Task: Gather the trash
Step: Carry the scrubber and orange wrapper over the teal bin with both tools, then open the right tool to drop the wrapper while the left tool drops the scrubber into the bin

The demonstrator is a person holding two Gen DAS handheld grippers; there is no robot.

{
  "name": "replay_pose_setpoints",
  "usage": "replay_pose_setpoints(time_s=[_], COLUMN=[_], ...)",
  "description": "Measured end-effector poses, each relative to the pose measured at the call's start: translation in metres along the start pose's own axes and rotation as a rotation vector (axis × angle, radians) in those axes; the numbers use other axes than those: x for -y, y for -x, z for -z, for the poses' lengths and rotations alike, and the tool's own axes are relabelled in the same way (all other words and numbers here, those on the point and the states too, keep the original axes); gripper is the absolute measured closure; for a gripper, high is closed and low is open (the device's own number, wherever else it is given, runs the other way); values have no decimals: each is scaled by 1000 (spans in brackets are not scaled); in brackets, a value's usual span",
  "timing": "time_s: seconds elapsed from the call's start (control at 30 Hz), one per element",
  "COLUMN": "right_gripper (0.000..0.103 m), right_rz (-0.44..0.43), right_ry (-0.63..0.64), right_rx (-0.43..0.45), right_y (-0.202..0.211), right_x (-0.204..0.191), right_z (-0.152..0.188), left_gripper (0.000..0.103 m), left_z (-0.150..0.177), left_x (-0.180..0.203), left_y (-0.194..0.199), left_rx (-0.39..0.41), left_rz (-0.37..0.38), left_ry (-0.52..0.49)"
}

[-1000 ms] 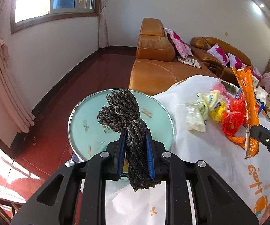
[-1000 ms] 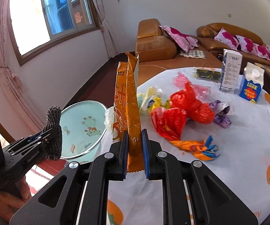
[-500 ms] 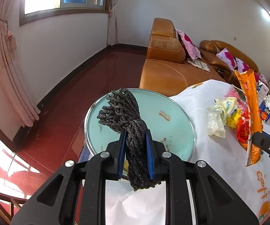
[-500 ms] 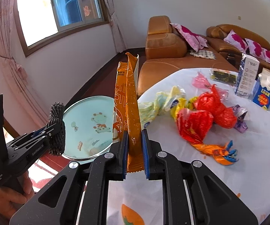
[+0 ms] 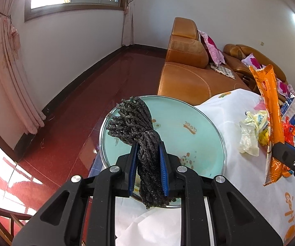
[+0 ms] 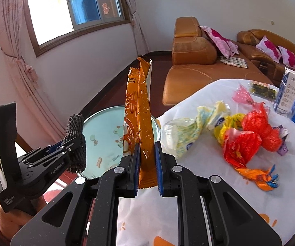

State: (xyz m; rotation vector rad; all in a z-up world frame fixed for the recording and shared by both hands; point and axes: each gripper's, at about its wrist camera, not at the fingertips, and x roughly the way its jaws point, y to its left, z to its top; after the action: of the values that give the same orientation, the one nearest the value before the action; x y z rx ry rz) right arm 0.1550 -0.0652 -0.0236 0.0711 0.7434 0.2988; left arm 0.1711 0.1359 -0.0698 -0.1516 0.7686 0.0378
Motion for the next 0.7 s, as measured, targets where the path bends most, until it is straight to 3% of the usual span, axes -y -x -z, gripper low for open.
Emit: replay_pose_setpoints(time_s=[0.7], right_gripper=[88], right_rz=[-33], right_ry=[3], right_rx=[-113], right_y=[-66], right_x=[-19], right_z=[-7], left_gripper=[83], left_z=[-3], left_x=[1], left_y=[-25], left_rx=[-45], left_rz=[-21], left_ry=[12])
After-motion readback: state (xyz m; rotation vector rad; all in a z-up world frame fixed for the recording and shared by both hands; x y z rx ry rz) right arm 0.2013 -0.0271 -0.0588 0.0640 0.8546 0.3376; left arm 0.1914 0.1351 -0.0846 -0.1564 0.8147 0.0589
